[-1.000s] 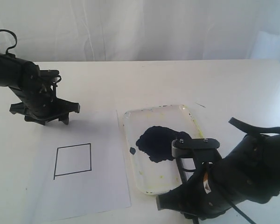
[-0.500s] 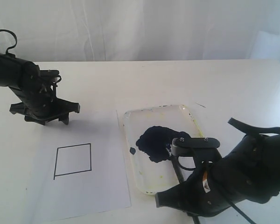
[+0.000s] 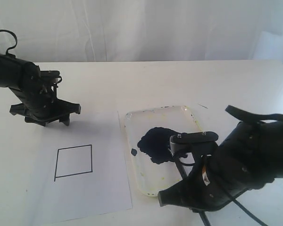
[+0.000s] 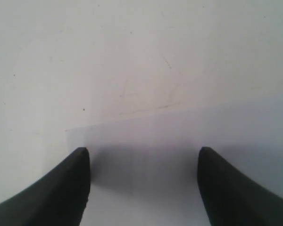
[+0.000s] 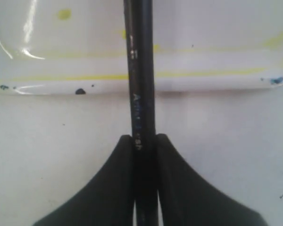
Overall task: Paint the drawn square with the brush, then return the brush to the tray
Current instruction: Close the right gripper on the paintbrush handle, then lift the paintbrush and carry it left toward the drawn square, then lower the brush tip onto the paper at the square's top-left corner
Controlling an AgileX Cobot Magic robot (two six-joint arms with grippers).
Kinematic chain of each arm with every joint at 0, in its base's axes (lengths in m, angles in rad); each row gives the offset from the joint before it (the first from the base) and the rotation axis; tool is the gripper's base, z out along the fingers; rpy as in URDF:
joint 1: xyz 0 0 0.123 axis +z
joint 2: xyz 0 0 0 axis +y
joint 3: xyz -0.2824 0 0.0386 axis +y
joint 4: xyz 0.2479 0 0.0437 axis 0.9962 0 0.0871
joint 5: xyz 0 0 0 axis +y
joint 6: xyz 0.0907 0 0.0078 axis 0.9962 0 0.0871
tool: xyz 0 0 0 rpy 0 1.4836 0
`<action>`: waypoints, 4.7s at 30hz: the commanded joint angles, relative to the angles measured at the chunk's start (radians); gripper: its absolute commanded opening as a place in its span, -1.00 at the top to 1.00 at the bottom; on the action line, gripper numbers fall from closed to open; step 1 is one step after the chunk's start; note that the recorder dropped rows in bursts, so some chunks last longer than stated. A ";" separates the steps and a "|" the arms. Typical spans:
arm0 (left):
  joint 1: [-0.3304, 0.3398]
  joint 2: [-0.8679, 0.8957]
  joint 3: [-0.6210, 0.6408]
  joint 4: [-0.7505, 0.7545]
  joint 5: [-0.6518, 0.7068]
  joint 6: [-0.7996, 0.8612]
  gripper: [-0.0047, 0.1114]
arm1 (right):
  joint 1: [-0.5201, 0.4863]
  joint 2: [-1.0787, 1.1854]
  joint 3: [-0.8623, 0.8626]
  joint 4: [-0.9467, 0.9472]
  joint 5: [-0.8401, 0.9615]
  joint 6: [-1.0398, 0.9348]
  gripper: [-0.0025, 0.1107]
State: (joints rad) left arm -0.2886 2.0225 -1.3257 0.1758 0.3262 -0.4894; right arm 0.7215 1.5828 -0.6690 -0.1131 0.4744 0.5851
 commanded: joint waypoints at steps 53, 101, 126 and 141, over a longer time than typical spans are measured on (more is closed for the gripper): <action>-0.002 0.013 0.005 0.013 0.070 -0.004 -0.26 | -0.046 0.311 -0.777 0.417 0.747 -1.000 0.96; -0.002 0.013 0.005 0.013 0.066 -0.004 -0.26 | 0.025 0.495 -0.917 0.391 0.616 -1.008 0.96; -0.002 0.013 0.005 0.013 0.066 -0.004 -0.26 | 0.025 0.514 -0.915 0.387 0.616 -0.997 0.96; -0.002 0.013 0.005 0.013 0.066 -0.004 -0.26 | 0.025 0.514 -0.915 0.377 0.679 -0.989 0.96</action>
State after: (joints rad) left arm -0.2886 2.0225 -1.3295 0.1835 0.3387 -0.4894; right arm 0.7442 2.0967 -1.5816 0.2706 1.1259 -0.4062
